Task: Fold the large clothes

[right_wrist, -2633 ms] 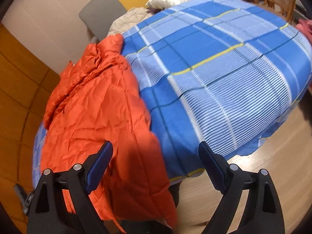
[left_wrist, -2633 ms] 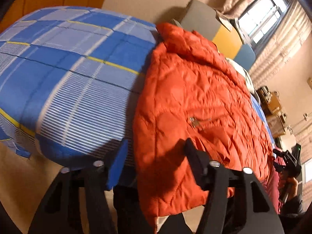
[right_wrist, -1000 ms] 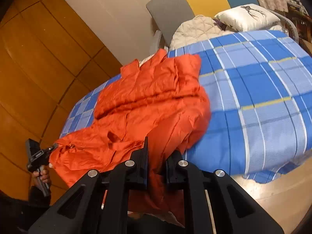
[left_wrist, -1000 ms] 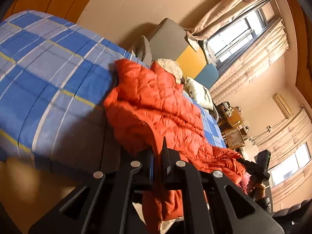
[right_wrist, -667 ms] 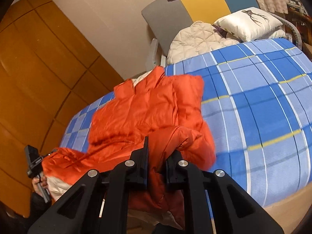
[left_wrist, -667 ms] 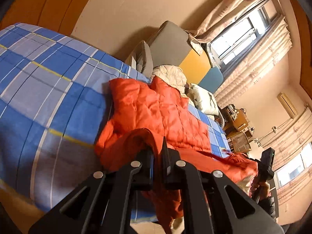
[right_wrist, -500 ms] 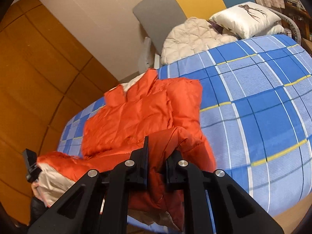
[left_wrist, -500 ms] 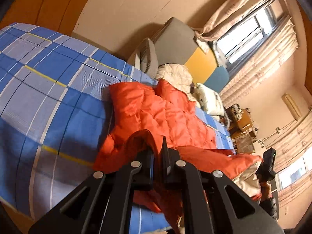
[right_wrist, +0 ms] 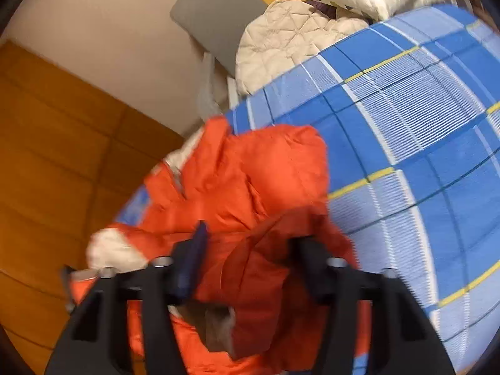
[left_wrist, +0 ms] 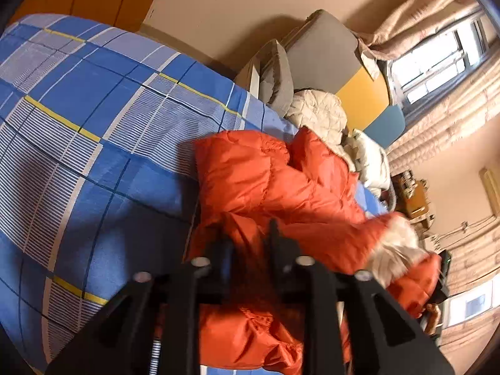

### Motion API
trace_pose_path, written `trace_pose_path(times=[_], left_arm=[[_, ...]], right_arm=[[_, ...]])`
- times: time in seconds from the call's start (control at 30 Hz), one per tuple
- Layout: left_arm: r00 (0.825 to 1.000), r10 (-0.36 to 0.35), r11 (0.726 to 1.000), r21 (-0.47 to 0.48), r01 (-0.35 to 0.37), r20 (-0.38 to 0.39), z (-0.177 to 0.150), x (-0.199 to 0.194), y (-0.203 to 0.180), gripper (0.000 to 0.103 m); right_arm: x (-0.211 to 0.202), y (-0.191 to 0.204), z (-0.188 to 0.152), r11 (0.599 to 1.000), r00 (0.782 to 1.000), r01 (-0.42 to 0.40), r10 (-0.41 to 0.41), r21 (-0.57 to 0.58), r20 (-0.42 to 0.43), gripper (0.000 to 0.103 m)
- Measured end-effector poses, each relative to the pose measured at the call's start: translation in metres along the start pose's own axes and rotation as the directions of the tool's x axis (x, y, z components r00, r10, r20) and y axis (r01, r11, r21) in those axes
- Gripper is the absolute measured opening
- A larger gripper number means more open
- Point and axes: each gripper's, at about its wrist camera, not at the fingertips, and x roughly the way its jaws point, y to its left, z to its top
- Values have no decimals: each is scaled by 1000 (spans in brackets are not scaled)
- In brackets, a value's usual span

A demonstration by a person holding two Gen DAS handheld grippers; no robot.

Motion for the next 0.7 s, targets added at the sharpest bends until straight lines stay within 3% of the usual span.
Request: trace_pose_path(times=[0.07, 0.13, 0.27, 0.33, 0.43, 0.6, 0.7], left_arm=[[999, -14, 1000, -20, 15, 30, 3, -8, 3, 57], [995, -6, 999, -32, 9, 104, 5, -25, 8, 74], [982, -12, 999, -40, 20, 186, 7, -53, 20, 78], [979, -22, 999, -20, 27, 202, -2, -61, 29, 85], [984, -51, 999, -9, 53, 170, -28, -59, 49, 86], [994, -100, 995, -16, 101, 45, -76, -20, 68, 84], [986, -166, 986, -29, 167, 12, -87, -3, 64, 71]], right_arm=[[-5, 2, 3, 1000, 999, -27, 27, 12, 27, 76], [-15, 2, 5, 998, 996, -59, 58, 17, 69, 86], [-36, -5, -5, 997, 990, -80, 79, 5, 113, 88], [-45, -14, -20, 997, 991, -70, 72, -16, 116, 90], [-46, -38, -49, 999, 995, -40, 42, -21, 86, 91], [-24, -65, -88, 1000, 1000, -10, 10, 3, 15, 91], [-14, -65, -93, 1000, 999, -2, 2, 5, 33, 89]])
